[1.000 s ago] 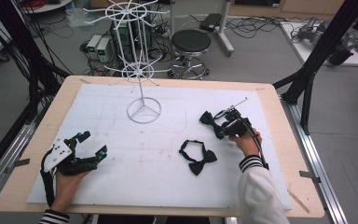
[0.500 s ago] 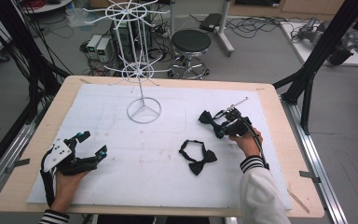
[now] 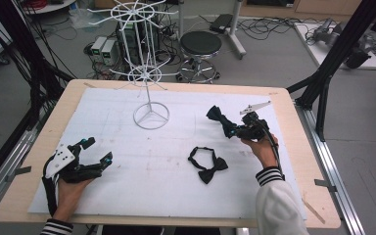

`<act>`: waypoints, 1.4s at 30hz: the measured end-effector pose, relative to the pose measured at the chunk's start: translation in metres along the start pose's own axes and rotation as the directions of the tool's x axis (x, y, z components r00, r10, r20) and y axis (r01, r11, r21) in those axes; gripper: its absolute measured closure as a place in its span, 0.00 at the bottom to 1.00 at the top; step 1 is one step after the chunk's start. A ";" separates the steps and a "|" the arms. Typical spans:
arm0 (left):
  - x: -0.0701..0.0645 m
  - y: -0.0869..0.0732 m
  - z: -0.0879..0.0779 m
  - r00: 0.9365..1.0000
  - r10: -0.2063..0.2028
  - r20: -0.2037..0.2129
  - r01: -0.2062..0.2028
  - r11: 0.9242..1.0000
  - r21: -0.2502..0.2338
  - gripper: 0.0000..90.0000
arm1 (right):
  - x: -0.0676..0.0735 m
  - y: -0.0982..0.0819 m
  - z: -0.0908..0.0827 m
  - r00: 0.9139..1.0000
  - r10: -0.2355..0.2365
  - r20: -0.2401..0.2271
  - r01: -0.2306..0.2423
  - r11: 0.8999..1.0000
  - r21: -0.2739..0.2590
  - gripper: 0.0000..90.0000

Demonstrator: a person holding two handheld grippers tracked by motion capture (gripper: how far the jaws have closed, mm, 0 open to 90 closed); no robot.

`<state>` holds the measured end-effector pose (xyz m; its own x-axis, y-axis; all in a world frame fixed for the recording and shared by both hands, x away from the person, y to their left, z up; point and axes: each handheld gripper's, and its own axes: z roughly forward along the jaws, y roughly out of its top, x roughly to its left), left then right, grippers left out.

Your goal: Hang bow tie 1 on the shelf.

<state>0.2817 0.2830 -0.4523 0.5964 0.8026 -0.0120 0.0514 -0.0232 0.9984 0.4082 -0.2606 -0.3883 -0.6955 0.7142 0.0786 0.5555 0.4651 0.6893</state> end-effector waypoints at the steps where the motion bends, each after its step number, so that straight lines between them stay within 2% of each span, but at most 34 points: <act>1: 0.000 0.000 0.001 1.000 0.010 -0.002 -0.010 1.000 0.005 0.15 | 0.000 0.000 0.000 1.000 0.000 0.000 0.000 1.000 0.000 0.95; 3: 0.001 0.001 0.001 0.999 0.032 -0.009 -0.032 0.999 0.019 0.15 | 0.005 0.002 -0.006 1.000 -0.020 -0.023 0.019 0.999 -0.042 0.95; 6: 0.003 0.005 0.001 0.999 0.034 -0.003 -0.034 0.999 0.027 0.15 | 0.010 0.003 -0.010 0.999 -0.039 -0.035 0.036 0.997 -0.066 0.95; 9: 0.004 0.011 0.002 0.999 0.045 0.006 -0.045 0.998 0.040 0.15 | 0.018 0.006 -0.014 0.996 -0.079 -0.051 0.074 0.992 -0.101 0.95; 13: 0.007 0.020 0.004 0.998 0.033 0.053 -0.036 0.997 0.064 0.15 | 0.027 0.009 -0.020 0.988 -0.122 -0.095 0.106 0.982 -0.153 0.95; 14: 0.008 0.022 0.005 0.997 0.035 0.062 -0.040 0.996 0.081 0.15 | 0.031 0.010 -0.022 0.983 -0.144 -0.117 0.122 0.976 -0.179 0.95; 19: 0.007 0.033 0.012 0.993 0.049 0.108 -0.062 0.991 0.116 0.15 | 0.037 0.011 -0.023 0.975 -0.169 -0.147 0.140 0.972 -0.191 0.95; 23: 0.006 0.041 0.017 0.989 0.051 0.141 -0.068 0.990 0.122 0.15 | 0.042 0.012 -0.023 0.970 -0.176 -0.167 0.142 0.970 -0.197 0.95; 25: 0.006 0.045 0.019 0.987 0.044 0.156 -0.062 0.991 0.118 0.15 | 0.045 0.012 -0.024 0.965 -0.192 -0.178 0.154 0.966 -0.209 0.95; 28: 0.007 0.051 0.022 0.982 0.011 0.188 -0.034 0.992 0.118 0.15 | 0.051 0.014 -0.025 0.956 -0.221 -0.194 0.174 0.957 -0.234 0.95; 31: 0.006 0.058 0.025 0.975 -0.007 0.222 -0.022 0.991 0.128 0.15 | 0.056 0.015 -0.027 0.947 -0.237 -0.214 0.180 0.950 -0.255 0.95; 33: 0.004 0.064 0.028 0.971 -0.009 0.238 -0.022 0.991 0.129 0.15 | 0.060 0.016 -0.027 0.941 -0.251 -0.227 0.187 0.945 -0.267 0.95; 38: 0.000 0.078 0.034 0.964 0.013 0.266 -0.050 0.990 0.132 0.15 | 0.069 0.020 -0.029 0.927 -0.282 -0.246 0.207 0.934 -0.293 0.95; 39: -0.001 0.080 0.036 0.962 0.014 0.271 -0.051 0.990 0.132 0.15 | 0.071 0.020 -0.030 0.925 -0.283 -0.255 0.205 0.934 -0.293 0.95; 42: -0.004 0.086 0.041 0.955 0.017 0.295 -0.059 0.989 0.135 0.15 | 0.076 0.022 -0.030 0.916 -0.302 -0.265 0.217 0.927 -0.306 0.95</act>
<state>0.3163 0.2534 -0.3687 0.8067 0.5908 -0.0111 0.1240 -0.1509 0.9807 0.3536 -0.2118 -0.3455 -0.9255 0.3748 0.0551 0.2248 0.4261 0.8763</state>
